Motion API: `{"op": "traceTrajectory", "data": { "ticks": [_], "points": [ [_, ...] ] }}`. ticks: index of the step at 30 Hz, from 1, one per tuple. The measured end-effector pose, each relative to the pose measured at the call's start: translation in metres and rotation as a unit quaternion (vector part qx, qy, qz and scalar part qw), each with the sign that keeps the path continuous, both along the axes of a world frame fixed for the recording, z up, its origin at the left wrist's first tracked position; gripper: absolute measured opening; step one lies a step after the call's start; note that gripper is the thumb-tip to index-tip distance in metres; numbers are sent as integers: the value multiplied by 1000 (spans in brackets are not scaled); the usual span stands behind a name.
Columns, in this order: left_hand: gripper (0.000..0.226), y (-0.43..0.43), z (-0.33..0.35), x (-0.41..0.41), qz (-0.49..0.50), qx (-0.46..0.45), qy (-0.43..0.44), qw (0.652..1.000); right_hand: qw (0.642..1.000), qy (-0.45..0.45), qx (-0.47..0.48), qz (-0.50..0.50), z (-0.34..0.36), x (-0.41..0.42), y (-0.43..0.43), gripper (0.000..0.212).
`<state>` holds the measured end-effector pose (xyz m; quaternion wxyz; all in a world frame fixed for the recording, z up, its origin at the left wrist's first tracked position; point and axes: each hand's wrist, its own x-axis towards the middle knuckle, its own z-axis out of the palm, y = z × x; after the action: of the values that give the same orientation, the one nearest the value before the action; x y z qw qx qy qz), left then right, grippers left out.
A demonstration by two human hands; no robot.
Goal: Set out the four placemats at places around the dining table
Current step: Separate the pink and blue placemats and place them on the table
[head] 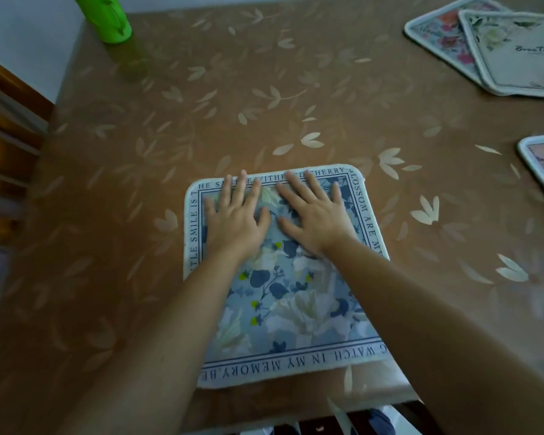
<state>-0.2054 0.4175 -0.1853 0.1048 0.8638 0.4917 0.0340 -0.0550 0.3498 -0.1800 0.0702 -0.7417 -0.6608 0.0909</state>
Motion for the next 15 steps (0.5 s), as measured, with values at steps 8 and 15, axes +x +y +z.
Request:
{"op": "traceTrajectory", "data": {
  "ticks": [8,15],
  "points": [
    [61,-27,1,-29,53,8,7,999,993,7,5,-115,2,4,-31,65],
    [63,-78,3,-62,36,3,13,999,997,17,-2,-74,10,6,-100,66]
  ]
}}
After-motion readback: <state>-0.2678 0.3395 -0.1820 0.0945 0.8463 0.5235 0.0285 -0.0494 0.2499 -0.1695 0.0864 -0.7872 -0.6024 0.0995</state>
